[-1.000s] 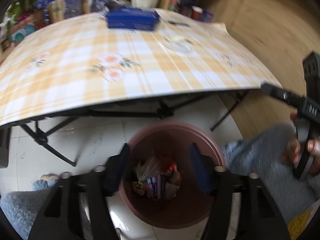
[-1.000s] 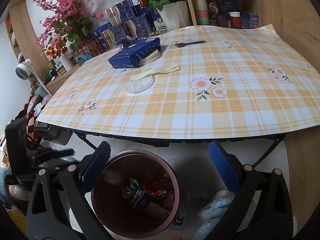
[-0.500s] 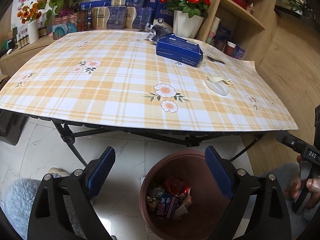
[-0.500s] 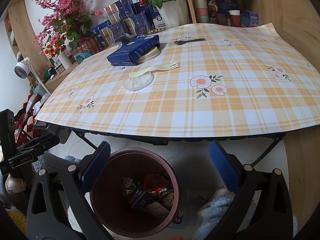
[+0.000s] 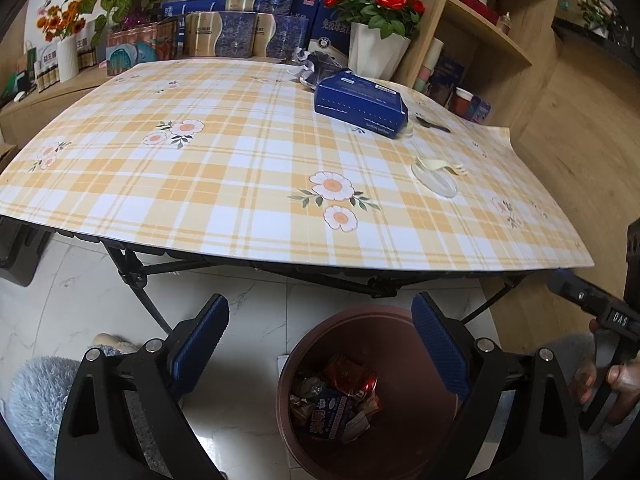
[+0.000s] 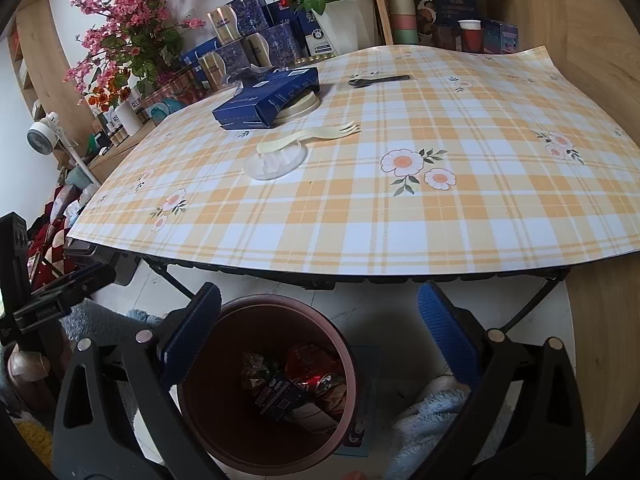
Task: Collect trash
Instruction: 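Reach the right tool to the blue coffee box, grasp and lift it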
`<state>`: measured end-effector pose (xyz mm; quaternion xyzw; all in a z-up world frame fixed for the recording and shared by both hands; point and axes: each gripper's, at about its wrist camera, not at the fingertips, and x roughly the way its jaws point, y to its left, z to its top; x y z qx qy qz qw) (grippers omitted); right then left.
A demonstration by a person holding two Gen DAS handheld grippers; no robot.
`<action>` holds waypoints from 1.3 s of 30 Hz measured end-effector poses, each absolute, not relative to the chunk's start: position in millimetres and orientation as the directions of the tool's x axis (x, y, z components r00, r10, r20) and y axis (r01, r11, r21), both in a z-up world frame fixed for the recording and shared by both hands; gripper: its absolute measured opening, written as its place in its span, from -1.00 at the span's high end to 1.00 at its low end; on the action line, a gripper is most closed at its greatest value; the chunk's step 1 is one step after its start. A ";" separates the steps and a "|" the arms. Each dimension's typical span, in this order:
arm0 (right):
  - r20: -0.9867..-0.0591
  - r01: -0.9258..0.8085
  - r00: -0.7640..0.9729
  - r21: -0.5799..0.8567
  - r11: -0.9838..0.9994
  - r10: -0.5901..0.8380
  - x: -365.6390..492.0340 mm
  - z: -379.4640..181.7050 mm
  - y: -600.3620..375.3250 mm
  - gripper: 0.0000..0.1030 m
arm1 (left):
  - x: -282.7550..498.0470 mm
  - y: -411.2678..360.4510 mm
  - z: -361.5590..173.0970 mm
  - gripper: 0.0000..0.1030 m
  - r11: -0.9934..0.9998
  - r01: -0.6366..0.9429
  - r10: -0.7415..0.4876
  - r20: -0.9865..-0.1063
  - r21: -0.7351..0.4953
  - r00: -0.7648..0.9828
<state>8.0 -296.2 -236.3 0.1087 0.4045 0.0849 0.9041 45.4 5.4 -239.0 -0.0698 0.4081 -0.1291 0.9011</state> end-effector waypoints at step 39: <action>-0.729 -0.001 0.497 0.541 0.841 0.470 373.0 -239.1 -266.2 -0.72 | 319.8 28.8 -184.2 -0.53 0.906 0.233 -0.422 -0.700 -0.354 0.576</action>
